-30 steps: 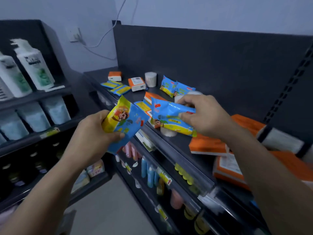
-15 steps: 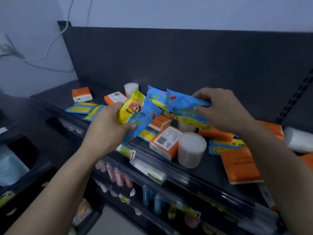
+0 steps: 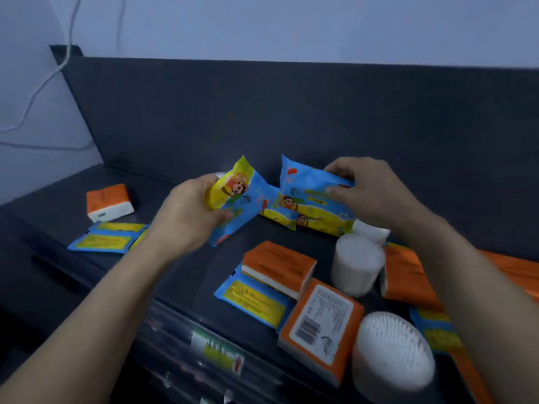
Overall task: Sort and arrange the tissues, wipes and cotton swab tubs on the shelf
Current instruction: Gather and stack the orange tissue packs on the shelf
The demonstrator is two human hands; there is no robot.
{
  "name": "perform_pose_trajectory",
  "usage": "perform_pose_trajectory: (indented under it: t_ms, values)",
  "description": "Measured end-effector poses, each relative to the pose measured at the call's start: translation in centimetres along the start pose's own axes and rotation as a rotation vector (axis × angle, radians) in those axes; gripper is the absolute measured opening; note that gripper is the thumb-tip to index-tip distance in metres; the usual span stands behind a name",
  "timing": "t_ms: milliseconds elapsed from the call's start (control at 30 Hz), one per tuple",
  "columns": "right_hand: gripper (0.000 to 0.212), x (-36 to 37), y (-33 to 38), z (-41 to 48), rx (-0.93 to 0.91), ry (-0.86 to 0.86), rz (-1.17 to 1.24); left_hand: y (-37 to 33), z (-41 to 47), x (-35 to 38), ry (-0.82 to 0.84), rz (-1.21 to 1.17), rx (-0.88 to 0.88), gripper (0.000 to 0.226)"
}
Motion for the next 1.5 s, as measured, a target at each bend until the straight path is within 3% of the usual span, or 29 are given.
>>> perform_pose_trajectory:
  t_ms: [100,367,600,700,833,933,1033,1167,1300,1400,1500]
  values:
    - [0.021,1.5,-1.0,1.5,0.034,0.003,-0.074,1.2,3.1,2.5,0.079,0.055,0.046,0.020]
    - [0.017,5.2,-4.4,3.3,0.289,0.004,-0.219,2.4,9.3,10.3,0.346,0.163,0.326,0.032]
    - [0.022,7.5,-5.8,2.4,0.436,0.098,-0.347,3.2,10.7,15.6,0.584,0.136,0.436,0.026]
    - [0.023,8.1,-6.6,1.9,0.479,0.141,-0.377,3.3,10.9,16.8,0.619,0.068,0.451,0.024]
    - [0.020,9.8,-7.3,2.1,0.458,0.228,-0.459,3.5,12.0,16.2,0.511,0.058,0.484,0.025]
    - [0.018,10.9,-7.8,2.7,0.428,0.263,-0.511,4.3,12.4,15.3,0.490,-0.073,0.418,0.021]
    - [0.018,11.7,-8.4,3.1,0.391,0.301,-0.569,6.1,12.7,15.3,0.519,-0.265,0.238,0.022]
    - [0.015,11.9,-8.8,3.6,0.370,0.315,-0.596,6.7,12.7,15.1,0.523,-0.586,0.029,0.050]
    - [0.017,11.7,-8.9,3.9,0.340,0.295,-0.617,6.8,12.2,15.3,0.510,-0.668,-0.036,0.071]
    - [0.021,11.9,-8.9,3.7,0.340,0.302,-0.615,7.4,11.1,16.4,0.527,-0.682,-0.101,0.059]
    - [0.027,12.0,-8.5,3.7,0.331,0.310,-0.587,7.9,10.5,17.0,0.543,-0.694,-0.149,0.031]
Point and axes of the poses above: each hand's wrist, its own z-axis towards the middle knuckle, its own x-axis out of the palm, y = z × x, the point moved 9 cm from there along z, towards the middle knuckle, and after that the axes turned 10 degrees about -y, right-handed, at the moved point
